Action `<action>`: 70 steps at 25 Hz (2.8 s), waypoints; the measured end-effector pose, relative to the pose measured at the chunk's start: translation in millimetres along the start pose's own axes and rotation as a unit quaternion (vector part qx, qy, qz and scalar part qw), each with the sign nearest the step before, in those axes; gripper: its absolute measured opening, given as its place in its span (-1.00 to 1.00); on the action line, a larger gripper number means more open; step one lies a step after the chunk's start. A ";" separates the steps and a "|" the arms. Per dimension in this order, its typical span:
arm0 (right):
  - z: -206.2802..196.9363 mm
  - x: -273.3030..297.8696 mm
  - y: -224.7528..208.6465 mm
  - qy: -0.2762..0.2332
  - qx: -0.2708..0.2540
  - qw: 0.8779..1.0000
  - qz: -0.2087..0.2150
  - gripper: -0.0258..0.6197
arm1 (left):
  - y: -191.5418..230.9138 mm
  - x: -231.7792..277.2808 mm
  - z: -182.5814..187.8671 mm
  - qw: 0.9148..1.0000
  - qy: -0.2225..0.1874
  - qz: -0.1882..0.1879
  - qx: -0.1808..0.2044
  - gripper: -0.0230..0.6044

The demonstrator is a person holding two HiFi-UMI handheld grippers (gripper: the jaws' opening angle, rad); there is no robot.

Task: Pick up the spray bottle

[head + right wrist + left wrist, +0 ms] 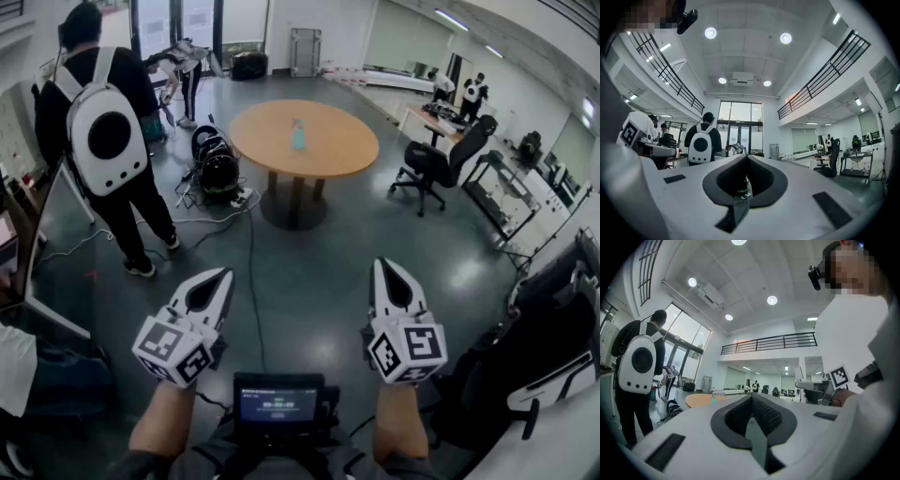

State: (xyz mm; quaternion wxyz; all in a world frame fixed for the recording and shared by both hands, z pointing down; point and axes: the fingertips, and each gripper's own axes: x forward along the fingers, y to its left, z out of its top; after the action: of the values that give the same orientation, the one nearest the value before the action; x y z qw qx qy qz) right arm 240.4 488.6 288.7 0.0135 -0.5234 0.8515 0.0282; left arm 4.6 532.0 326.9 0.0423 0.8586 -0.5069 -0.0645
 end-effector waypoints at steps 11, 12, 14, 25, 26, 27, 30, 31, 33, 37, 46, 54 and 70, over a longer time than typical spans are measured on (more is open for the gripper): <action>-2.2 -0.4 17.4 0.001 0.006 1.000 0.004 -0.89 | 10.8 -13.5 -3.6 1.000 -0.002 0.005 -0.016 -0.93; -2.2 -1.0 21.5 -0.001 0.001 1.000 0.003 -0.89 | 12.5 -17.2 -5.4 1.000 -0.002 0.005 -0.021 -0.93; -1.0 -2.7 29.6 -0.002 -0.019 1.000 0.001 -0.89 | 14.1 -23.1 -9.1 1.000 -0.002 0.004 -0.029 -0.93; -6.3 7.0 74.7 0.011 -0.032 0.999 -0.006 -0.88 | 35.8 -37.7 -21.0 0.999 0.003 -0.036 -0.037 -0.93; -7.0 7.2 79.0 0.011 -0.037 0.999 -0.009 -0.88 | 38.8 -38.3 -22.5 0.998 0.004 -0.041 -0.038 -0.93; -7.4 7.8 83.2 0.011 -0.041 0.999 -0.011 -0.88 | 42.5 -38.6 -23.7 0.998 0.003 -0.044 -0.040 -0.93; -9.9 12.0 97.4 0.014 -0.043 0.999 -0.009 -0.88 | 57.5 -40.6 -24.0 0.998 0.000 -0.043 -0.048 -0.93; -10.6 13.6 101.0 0.016 -0.046 0.999 -0.008 -0.88 | 60.7 -41.2 -23.7 0.998 -0.001 -0.044 -0.051 -0.93; -10.7 16.9 102.3 0.016 -0.053 0.998 -0.009 -0.88 | 62.4 -40.1 -23.3 0.997 -0.002 -0.049 -0.053 -0.93; -16.5 35.8 95.6 0.016 -0.055 0.998 -0.013 -0.88 | 71.5 -28.1 -21.5 0.998 -0.003 -0.044 -0.045 -0.93; -25.6 98.4 51.7 0.002 -0.042 0.999 0.017 -0.88 | 80.7 31.9 -18.7 1.000 0.019 -0.017 -0.017 -0.93; -26.2 165.8 -17.1 -0.014 -0.018 0.999 0.044 -0.88 | 86.2 127.9 -7.0 1.000 0.026 -0.004 0.000 -0.93; -57.1 278.7 -101.7 0.009 0.015 0.998 0.061 -0.88 | 129.3 259.2 -26.2 0.999 0.045 0.010 -0.019 -0.93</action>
State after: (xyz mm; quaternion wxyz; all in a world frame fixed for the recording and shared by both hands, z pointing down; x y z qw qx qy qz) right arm 205.6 191.0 327.6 0.0117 -0.4708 0.8821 0.0118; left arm 20.7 242.8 353.0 0.0822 0.8546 -0.5116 -0.0350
